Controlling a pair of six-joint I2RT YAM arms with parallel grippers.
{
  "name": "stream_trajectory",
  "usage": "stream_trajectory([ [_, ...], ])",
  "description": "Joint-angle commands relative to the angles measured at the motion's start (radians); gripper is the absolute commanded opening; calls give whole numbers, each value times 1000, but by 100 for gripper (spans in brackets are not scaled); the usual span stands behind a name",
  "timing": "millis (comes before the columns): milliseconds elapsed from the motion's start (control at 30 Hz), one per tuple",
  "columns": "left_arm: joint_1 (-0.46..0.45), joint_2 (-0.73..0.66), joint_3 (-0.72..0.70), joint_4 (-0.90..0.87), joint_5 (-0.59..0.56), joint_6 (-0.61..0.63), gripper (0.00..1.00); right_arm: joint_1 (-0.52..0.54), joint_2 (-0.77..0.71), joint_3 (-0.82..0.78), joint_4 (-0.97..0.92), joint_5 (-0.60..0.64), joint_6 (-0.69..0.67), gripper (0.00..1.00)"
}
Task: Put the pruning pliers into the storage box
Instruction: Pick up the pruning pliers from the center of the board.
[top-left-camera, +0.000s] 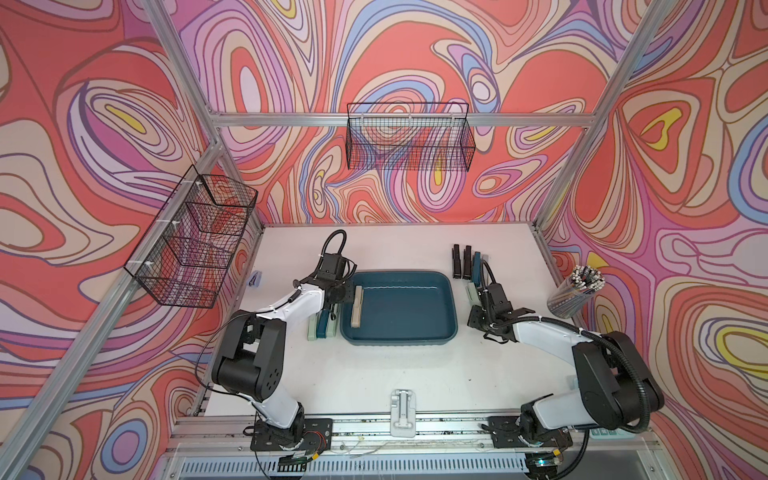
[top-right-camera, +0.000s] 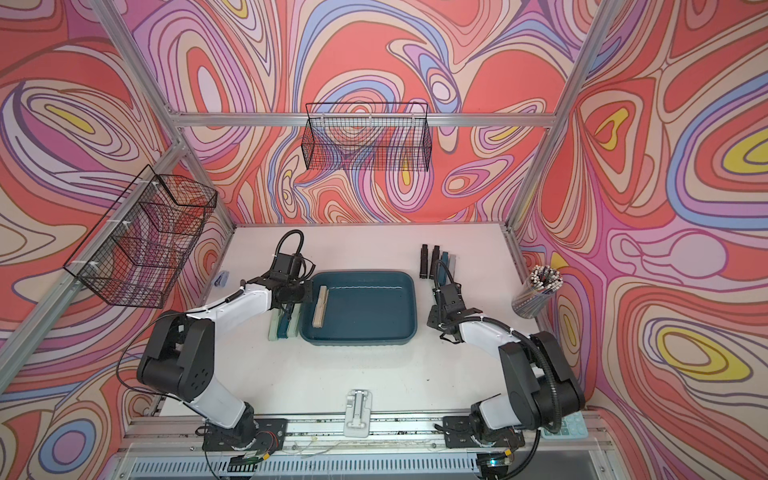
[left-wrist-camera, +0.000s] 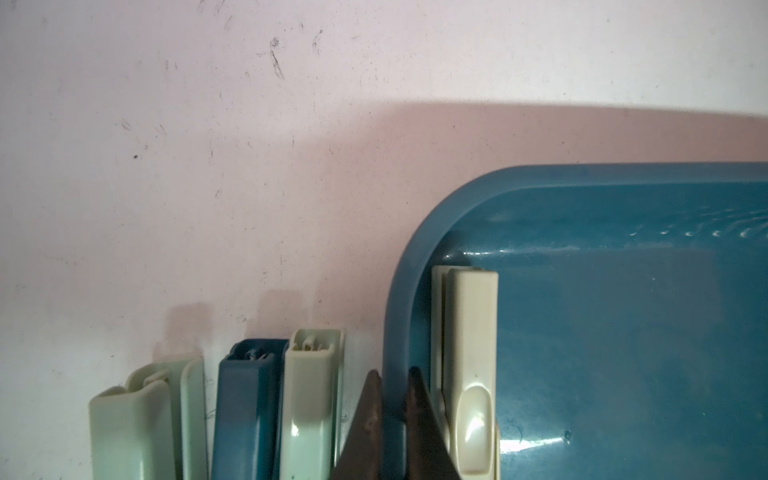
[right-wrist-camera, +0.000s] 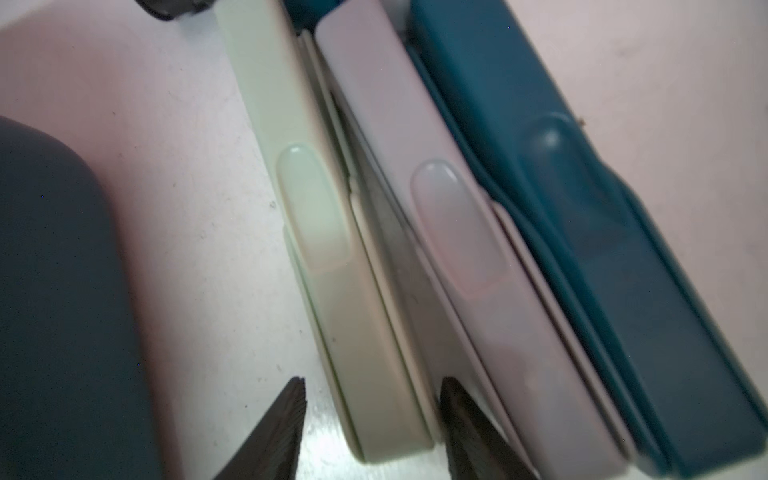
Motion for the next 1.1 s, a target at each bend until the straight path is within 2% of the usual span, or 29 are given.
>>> stream_trajectory([
  [0,6,-6,-10,-25,-8,13,1,-6,47,56,27,8,-57,53],
  [167,6,-10,-4,-33,-8,16,1,-7,101,102,38,-3,-94,49],
  [500,6,3,12,-42,-5,13,2,-7,153,162,28,14,-136,33],
  [767,8,-3,25,-59,-9,15,3,-7,130,176,-5,29,-169,26],
  [1067,10,-20,15,-77,-8,10,8,-6,60,237,-73,48,-197,23],
])
